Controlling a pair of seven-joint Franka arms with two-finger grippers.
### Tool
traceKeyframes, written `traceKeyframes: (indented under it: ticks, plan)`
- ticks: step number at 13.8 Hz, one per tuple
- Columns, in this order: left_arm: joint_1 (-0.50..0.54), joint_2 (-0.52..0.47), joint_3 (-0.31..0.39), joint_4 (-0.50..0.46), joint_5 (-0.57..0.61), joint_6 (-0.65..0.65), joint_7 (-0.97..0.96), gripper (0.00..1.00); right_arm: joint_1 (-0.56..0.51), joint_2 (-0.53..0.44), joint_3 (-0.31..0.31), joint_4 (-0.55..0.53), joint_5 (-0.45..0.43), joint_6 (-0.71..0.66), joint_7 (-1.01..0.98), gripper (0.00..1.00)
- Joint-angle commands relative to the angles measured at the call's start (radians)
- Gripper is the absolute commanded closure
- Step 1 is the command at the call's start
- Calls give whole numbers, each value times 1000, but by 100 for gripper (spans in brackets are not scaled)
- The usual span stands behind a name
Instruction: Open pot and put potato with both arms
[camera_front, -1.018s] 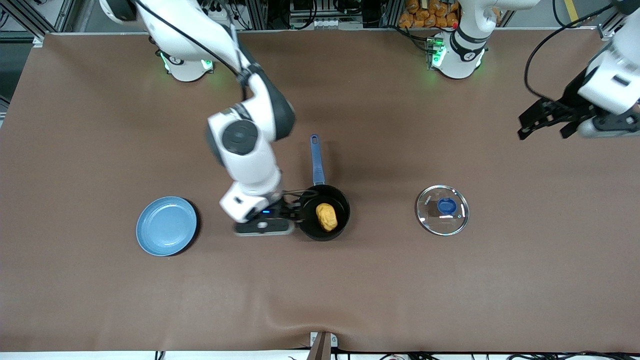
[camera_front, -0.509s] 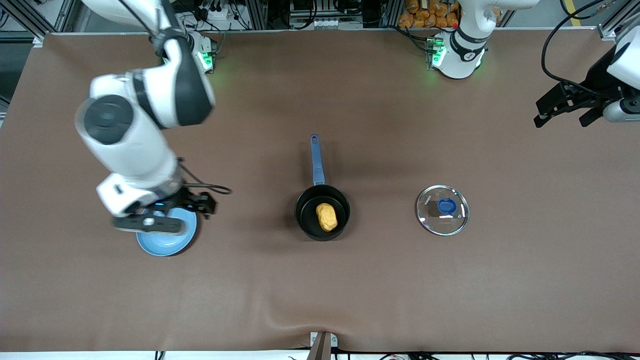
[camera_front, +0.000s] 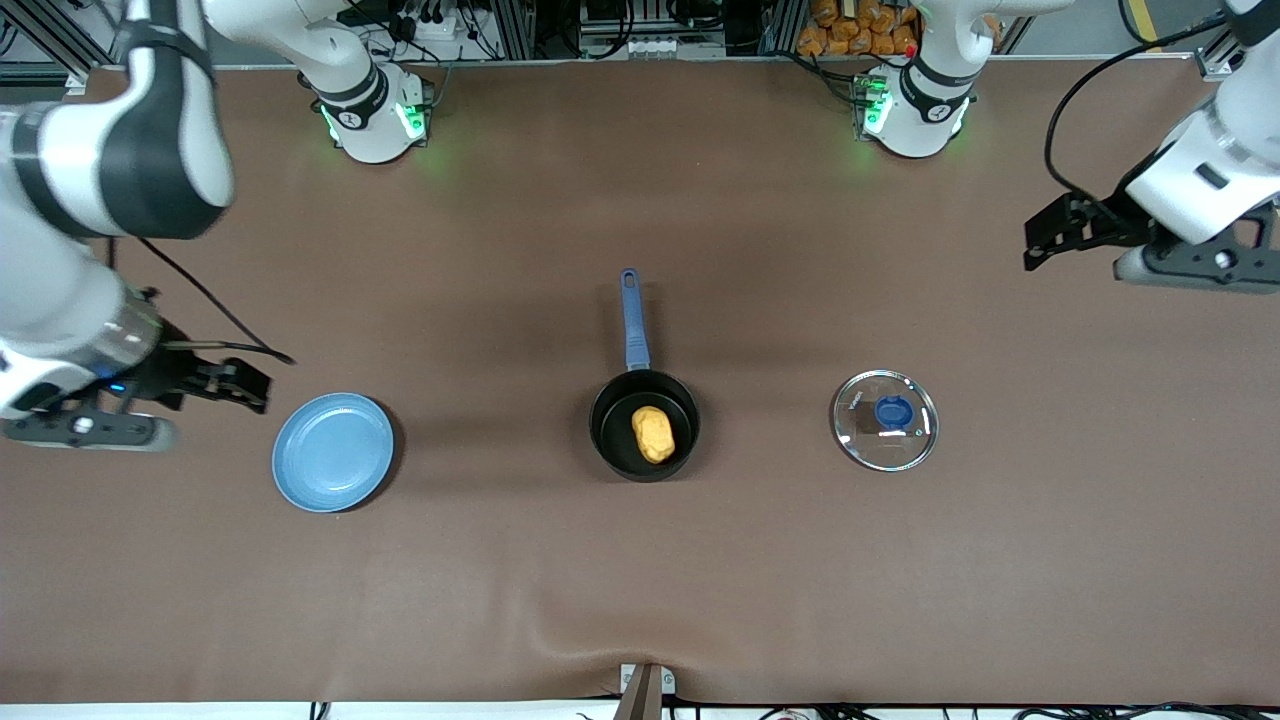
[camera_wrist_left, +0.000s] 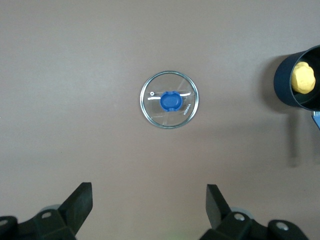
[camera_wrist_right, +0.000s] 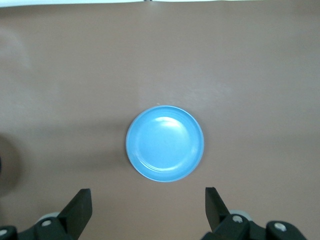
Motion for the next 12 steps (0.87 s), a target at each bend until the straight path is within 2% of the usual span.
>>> traceKeyframes:
  ticks: [1, 4, 12]
  plan:
    - [8, 21, -1, 48, -3, -35, 0, 0, -63, -65, 18, -48, 4, -17, -76, 0]
    - [5, 23, -3, 47, 0, -19, -126, 0, -99, -73, 18, -48, 9, -17, -131, 0]
    - [5, 24, -3, 48, 8, -14, -111, 0, -117, -70, 18, -41, 12, -10, -143, 0]
